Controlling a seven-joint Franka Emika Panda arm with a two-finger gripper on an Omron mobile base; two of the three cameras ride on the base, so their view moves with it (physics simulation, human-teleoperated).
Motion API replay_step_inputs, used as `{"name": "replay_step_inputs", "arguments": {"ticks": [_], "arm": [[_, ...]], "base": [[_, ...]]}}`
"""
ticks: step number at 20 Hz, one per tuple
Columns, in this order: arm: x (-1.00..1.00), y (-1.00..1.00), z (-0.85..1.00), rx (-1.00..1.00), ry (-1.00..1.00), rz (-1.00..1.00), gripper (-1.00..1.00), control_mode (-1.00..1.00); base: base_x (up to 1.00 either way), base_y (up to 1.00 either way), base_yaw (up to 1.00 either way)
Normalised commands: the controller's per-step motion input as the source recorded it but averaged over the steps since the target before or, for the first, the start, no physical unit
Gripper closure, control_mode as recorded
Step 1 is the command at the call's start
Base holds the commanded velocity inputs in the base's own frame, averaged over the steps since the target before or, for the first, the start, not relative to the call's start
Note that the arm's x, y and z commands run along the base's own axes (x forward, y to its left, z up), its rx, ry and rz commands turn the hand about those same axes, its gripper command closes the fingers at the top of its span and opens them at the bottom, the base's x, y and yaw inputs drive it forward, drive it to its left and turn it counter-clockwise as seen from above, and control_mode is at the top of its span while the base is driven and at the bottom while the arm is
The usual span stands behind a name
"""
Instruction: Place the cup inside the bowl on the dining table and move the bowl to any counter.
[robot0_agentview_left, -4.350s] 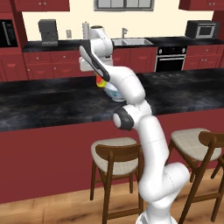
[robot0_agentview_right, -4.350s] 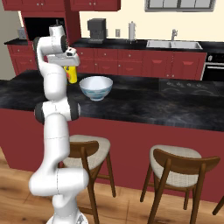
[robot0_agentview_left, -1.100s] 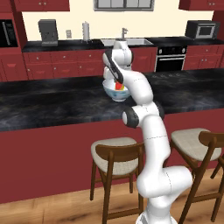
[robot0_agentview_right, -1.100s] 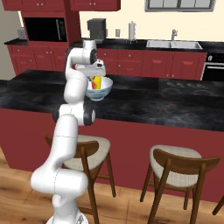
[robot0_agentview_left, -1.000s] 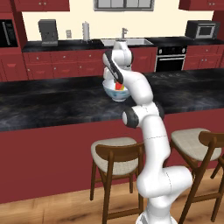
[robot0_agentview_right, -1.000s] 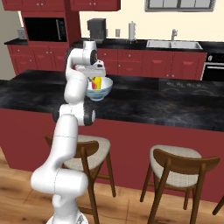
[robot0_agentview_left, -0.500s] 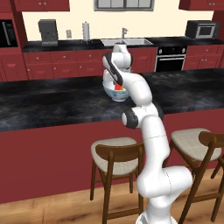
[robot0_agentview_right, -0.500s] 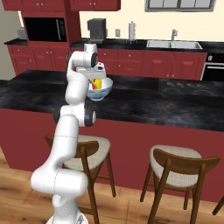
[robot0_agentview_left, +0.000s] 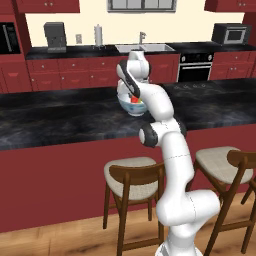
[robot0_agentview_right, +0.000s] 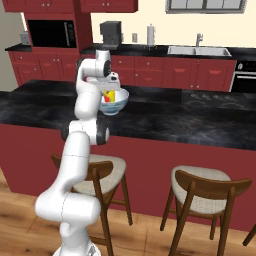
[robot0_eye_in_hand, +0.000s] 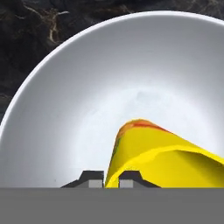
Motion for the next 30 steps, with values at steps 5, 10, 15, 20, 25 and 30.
{"name": "replay_step_inputs", "arguments": {"ticks": [5, 10, 15, 20, 25, 30], "arm": [[0.01, 0.0, 0.2, -0.04, 0.12, 0.0, -1.0, -1.0], [0.0, 0.0, 0.39, -0.07, 0.06, 0.0, -1.0, -1.0], [0.0, 0.0, 0.52, -0.08, 0.03, 0.0, -1.0, -1.0], [0.0, -0.02, 0.44, -0.07, 0.06, 0.0, -1.0, -1.0], [0.0, -0.26, 0.27, -0.03, 0.1, -0.06, -1.0, -1.0], [0.0, -0.53, 0.06, 0.01, 0.08, -0.15, -1.0, -1.0]], "base": [[0.0, 0.0, 0.0], [0.0, 0.0, 0.0], [0.0, 0.0, 0.0], [0.0, 0.0, 0.0], [0.0, 0.0, 0.0], [0.0, 0.0, 0.0]]}}
